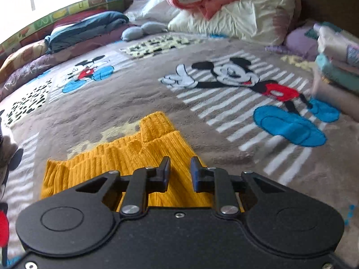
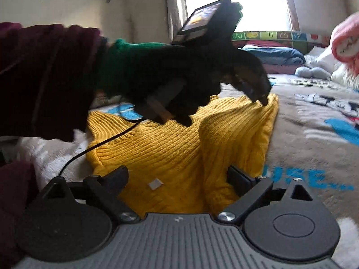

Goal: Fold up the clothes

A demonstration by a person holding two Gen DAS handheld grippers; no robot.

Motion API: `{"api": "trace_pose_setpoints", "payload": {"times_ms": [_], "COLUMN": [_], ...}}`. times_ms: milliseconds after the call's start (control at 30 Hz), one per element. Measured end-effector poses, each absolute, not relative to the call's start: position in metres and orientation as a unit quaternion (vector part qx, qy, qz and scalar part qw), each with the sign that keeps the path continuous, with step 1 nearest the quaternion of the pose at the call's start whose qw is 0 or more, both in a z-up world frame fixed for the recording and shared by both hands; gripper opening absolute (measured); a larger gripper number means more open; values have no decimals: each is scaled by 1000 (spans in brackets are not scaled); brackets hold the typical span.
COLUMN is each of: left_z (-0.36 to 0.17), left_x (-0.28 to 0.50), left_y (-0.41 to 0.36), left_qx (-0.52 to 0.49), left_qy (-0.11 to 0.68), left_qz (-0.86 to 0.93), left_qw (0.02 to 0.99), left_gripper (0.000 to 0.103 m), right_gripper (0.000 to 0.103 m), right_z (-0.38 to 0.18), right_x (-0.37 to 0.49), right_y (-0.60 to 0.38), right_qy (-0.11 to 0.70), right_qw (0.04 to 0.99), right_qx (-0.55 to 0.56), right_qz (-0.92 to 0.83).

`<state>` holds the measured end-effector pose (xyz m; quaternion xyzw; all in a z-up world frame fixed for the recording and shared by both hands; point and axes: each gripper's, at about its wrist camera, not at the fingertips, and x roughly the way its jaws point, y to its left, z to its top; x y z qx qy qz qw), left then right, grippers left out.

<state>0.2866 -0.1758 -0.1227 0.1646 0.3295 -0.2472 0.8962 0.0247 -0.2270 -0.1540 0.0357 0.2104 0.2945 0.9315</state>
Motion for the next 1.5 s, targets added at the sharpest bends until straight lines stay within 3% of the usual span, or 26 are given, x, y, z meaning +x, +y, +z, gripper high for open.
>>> {"api": "trace_pose_setpoints", "payload": {"times_ms": [167,333,567,633,667,700,1000,1500], "left_z": [-132,-126,-98,-94,-92,-90,-82,-114], "left_x": [302,312,278,266,259,253,188,68], "left_y": [-185,-175,-143,-123,-113,-103,-14,129], "left_qx": [173,117,87,67,57,47,-54,-304], "left_qy": [345,371,342,339,337,335,333,293], "left_qz": [-232,-223,-210,-203,-199,-195,-162,-59], "left_qw": [893,894,912,916,918,920,927,905], "left_gripper": [23,26,27,36,53,61,66,71], "right_gripper": [98,99,99,98,98,98,98,98], "right_z": [-160,-162,-158,-155,-153,-151,-134,-127], "right_x": [26,30,22,19,17,14,-8,-12], "right_y": [-231,-231,-232,-232,-233,-233,-242,-264], "right_qy": [216,216,202,200,199,197,192,237], "right_qw": [927,926,931,933,934,935,933,878], "right_qx": [43,42,33,32,32,32,57,259], "right_qz": [303,308,302,298,296,294,298,325]}}
